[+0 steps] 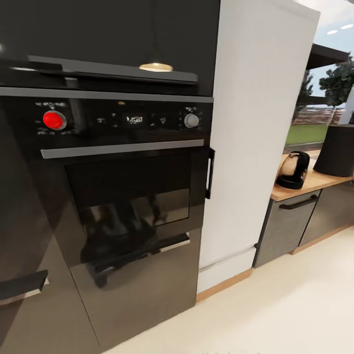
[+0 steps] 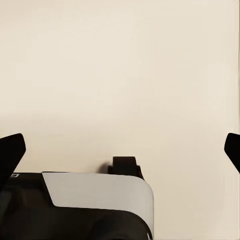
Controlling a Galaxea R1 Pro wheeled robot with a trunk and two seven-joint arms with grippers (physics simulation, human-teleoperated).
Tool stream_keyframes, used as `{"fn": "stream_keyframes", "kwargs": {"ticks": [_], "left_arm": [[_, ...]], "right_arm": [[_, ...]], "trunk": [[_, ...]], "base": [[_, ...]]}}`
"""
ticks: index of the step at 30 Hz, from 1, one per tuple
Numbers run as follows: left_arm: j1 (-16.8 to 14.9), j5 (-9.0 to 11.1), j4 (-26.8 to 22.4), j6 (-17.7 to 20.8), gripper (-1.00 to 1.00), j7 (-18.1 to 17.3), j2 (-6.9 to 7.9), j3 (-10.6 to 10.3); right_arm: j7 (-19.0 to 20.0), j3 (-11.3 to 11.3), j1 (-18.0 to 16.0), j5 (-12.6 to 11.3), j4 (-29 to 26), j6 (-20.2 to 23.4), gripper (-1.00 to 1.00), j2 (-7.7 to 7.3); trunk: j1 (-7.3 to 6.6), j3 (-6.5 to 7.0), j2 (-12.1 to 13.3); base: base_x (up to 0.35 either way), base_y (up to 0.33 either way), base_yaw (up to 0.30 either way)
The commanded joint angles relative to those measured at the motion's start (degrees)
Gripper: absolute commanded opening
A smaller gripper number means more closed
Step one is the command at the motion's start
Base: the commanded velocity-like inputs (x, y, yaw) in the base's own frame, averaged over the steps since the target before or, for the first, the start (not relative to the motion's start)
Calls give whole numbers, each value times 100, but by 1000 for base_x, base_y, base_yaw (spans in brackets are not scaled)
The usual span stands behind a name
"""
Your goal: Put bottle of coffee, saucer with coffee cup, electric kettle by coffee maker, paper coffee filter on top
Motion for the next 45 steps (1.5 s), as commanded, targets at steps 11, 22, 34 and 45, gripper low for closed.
{"fn": "stream_keyframes", "kwargs": {"ticks": [11,22,34,45], "left_arm": [[3,-16,-10,-5,100,1,-1,6],[3,-16,-10,-5,100,1,-1,4],[3,-16,-10,-5,100,1,-1,6],[3,-16,-10,-5,100,1,-1,6]], "right_arm": [[-2,0,-4,9,6,-19,100,1],[-2,-2,-4,10,6,-19,100,-7],[-2,0,-4,4,6,-19,100,-30],[-2,0,-4,1,6,-19,100,-34]], "trunk": [[0,-5,-3],[0,-5,-3],[0,-5,-3],[0,-5,-3]], "base": [[0,0,-260],[113,-86,-155],[250,-207,-223],[253,-211,-254]]}}
